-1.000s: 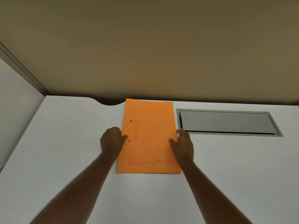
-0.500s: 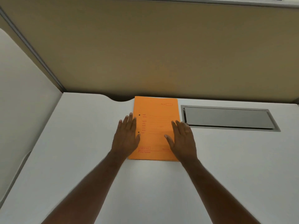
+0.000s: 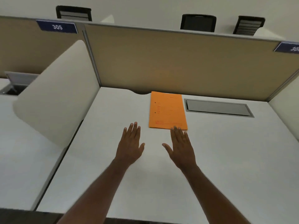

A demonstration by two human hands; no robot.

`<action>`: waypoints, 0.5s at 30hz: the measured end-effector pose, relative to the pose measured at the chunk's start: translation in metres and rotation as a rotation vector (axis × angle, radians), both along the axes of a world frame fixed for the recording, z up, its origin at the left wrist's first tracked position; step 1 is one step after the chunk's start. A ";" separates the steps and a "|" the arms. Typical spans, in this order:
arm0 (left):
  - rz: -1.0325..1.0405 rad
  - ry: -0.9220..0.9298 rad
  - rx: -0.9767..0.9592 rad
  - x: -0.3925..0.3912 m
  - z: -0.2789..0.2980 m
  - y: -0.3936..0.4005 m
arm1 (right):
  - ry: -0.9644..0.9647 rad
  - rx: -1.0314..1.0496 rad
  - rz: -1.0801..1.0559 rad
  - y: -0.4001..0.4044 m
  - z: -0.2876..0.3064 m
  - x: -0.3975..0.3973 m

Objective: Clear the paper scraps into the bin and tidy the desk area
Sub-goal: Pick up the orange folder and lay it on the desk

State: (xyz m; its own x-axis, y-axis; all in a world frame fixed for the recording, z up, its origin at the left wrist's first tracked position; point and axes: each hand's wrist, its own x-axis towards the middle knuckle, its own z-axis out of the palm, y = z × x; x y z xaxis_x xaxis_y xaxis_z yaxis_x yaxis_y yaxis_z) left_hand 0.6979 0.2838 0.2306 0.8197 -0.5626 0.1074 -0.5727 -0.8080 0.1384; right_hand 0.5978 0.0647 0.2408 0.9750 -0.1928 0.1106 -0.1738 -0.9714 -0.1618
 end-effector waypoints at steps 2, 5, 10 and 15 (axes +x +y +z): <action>0.005 0.007 -0.007 -0.039 0.018 0.031 | -0.006 -0.027 -0.001 0.031 0.019 -0.037; 0.005 0.057 0.017 -0.098 0.038 0.071 | 0.034 -0.016 -0.042 0.075 0.039 -0.095; 0.004 0.109 0.094 -0.197 0.064 0.123 | 0.097 -0.029 -0.071 0.142 0.061 -0.204; 0.016 0.101 0.060 -0.263 0.091 0.139 | 0.113 -0.098 -0.101 0.176 0.076 -0.273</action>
State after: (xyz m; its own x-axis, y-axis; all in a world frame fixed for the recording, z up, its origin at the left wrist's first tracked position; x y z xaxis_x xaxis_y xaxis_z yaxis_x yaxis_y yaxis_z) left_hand 0.4350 0.4233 0.3221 0.8334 -0.5526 -0.0098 -0.5454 -0.8253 0.1463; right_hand 0.3243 0.2403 0.3165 0.9584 -0.2844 0.0241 -0.2833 -0.9582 -0.0407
